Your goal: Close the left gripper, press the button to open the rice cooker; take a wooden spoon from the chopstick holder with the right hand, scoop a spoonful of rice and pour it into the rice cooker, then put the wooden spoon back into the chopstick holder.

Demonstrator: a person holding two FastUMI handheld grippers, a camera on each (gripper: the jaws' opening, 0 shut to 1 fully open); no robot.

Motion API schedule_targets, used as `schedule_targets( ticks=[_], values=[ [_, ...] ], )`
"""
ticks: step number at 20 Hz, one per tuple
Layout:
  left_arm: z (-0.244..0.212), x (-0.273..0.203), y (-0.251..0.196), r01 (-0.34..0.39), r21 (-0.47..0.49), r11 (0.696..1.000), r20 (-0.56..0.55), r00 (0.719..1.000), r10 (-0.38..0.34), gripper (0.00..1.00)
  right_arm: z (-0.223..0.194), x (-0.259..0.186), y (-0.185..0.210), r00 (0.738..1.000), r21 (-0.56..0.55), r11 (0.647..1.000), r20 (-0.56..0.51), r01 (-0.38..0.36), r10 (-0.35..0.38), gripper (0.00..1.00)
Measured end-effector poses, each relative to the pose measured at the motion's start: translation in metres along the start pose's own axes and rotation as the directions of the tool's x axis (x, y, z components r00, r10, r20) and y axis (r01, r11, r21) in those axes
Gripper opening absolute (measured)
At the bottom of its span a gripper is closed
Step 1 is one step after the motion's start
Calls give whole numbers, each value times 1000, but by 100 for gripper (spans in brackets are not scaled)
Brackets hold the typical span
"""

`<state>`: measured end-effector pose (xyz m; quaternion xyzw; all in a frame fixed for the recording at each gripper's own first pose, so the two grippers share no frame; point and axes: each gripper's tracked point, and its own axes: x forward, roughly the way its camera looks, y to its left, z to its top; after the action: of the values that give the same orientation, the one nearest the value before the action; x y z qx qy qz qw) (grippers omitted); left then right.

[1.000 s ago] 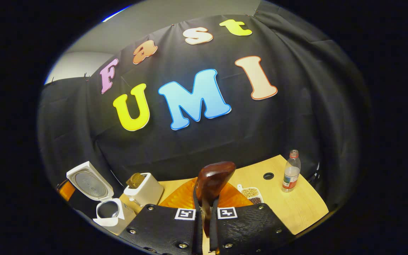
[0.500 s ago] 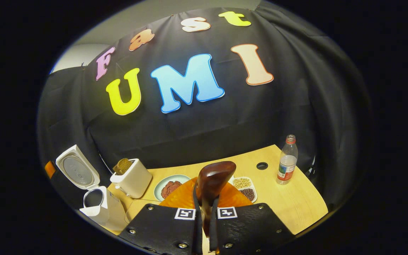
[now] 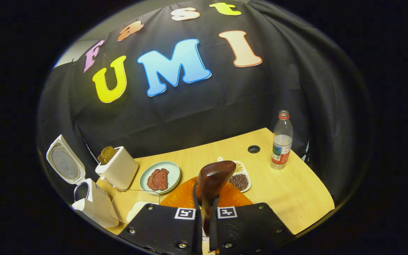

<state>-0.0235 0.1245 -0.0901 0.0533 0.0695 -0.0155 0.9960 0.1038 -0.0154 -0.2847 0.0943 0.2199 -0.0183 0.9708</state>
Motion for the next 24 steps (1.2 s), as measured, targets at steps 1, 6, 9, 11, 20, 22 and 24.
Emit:
schedule_targets(
  ticks=[1,6,9,11,20,22,24],
  values=[
    [0,0,2,-8,-1,1000,-3,1000,8,98,-6,4,1,1000,-8,1000,-6,6,-6,8],
    [1,-7,9,-31,22,999,-14,999,32,98,-38,21,5,999,-67,998,-31,12,-14,9],
    [3,-9,12,-36,27,999,-16,999,36,96,-51,26,-5,998,-55,997,-32,44,-46,8],
    [6,-10,11,-29,30,999,-11,1000,29,96,-51,24,-5,999,-26,999,-25,40,-41,11],
    [2,-2,22,-29,-71,997,-5,1000,29,96,24,-50,-33,967,-167,970,210,179,-143,94],
    [4,-1,34,-43,-83,996,-5,999,43,98,41,-67,-21,957,-189,966,262,175,-122,97],
    [7,-1,49,-70,-88,994,-1,998,70,98,53,-81,-3,955,-200,970,287,139,-78,97]
  ],
)
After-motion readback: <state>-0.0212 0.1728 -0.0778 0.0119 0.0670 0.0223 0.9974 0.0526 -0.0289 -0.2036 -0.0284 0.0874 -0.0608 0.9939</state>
